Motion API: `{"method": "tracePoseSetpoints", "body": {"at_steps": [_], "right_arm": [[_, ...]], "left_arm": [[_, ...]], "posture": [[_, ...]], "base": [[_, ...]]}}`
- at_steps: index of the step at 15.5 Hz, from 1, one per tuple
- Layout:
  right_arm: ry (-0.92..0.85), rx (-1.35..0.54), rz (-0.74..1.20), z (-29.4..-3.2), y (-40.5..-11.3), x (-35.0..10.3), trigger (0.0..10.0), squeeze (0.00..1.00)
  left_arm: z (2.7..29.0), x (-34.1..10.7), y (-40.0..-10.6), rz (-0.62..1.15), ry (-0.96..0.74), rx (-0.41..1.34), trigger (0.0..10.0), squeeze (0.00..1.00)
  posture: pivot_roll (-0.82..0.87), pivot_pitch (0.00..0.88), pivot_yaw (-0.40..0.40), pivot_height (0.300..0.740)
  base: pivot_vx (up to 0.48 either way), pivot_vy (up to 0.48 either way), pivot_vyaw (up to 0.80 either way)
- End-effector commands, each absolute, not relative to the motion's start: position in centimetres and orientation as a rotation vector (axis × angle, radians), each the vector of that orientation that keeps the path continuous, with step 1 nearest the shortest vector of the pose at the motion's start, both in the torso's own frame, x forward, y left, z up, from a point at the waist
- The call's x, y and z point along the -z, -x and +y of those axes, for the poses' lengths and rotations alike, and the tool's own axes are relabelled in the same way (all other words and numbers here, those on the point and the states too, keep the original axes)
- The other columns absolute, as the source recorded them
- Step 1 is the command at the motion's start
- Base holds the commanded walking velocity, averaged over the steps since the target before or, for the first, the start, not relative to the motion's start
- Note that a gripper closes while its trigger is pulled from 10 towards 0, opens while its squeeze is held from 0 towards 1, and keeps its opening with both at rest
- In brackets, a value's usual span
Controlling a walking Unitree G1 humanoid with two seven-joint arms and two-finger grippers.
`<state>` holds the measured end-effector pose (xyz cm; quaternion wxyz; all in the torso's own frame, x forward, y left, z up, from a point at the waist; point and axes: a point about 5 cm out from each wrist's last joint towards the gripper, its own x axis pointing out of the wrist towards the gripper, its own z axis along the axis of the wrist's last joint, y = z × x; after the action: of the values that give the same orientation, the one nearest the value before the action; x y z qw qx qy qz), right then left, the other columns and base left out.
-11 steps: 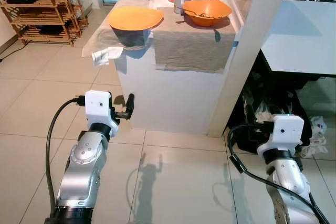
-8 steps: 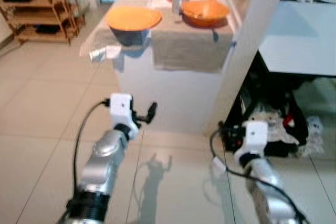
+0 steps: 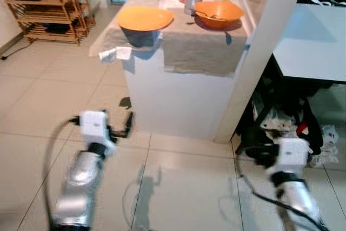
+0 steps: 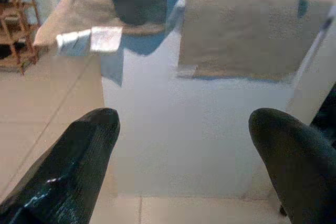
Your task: Setting the table
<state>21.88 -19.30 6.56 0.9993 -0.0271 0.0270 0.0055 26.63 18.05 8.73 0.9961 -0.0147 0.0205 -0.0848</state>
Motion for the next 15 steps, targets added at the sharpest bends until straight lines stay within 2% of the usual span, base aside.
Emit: {"method": "tracePoseSetpoints", "body": {"at_steps": [1,2,5,9,15], "right_arm": [[0.065,-0.018,0.029,-19.0,-22.1,-7.2,10.0,0.0],[0.054,-0.015,0.017,-18.9,-22.6,-7.5,10.0,0.0],[0.062,-0.042,-0.034,-18.0,-23.7,-8.2,10.0,0.0],[0.061,-0.053,-0.012,-17.9,-23.8,-7.5,10.0,0.0],[0.066,-0.082,0.011,-17.7,-24.1,-7.0,10.0,0.0]], "left_arm": [[17.1,-10.2,-27.3,-0.014,0.033,0.195,10.0,0.0],[16.6,-11.0,-27.9,-0.043,0.027,0.221,10.0,0.0],[16.1,-13.0,-29.4,-0.11,0.029,0.206,10.0,0.0],[16.5,-13.0,-29.8,-0.102,0.031,0.168,10.0,0.0],[17.1,-13.2,-29.8,-0.11,0.056,0.105,10.0,0.0]], "posture": [[0.01,0.0,0.009,0.74],[0.01,0.0,0.009,0.74],[0.01,0.0,0.022,0.74],[0.02,0.0,0.019,0.74],[0.03,0.0,0.001,0.74]], "base": [[0.0,0.0,0.0],[0.0,0.0,0.0],[0.45,0.0,0.0],[0.427,0.0,0.0],[0.253,0.379,0.0]]}}
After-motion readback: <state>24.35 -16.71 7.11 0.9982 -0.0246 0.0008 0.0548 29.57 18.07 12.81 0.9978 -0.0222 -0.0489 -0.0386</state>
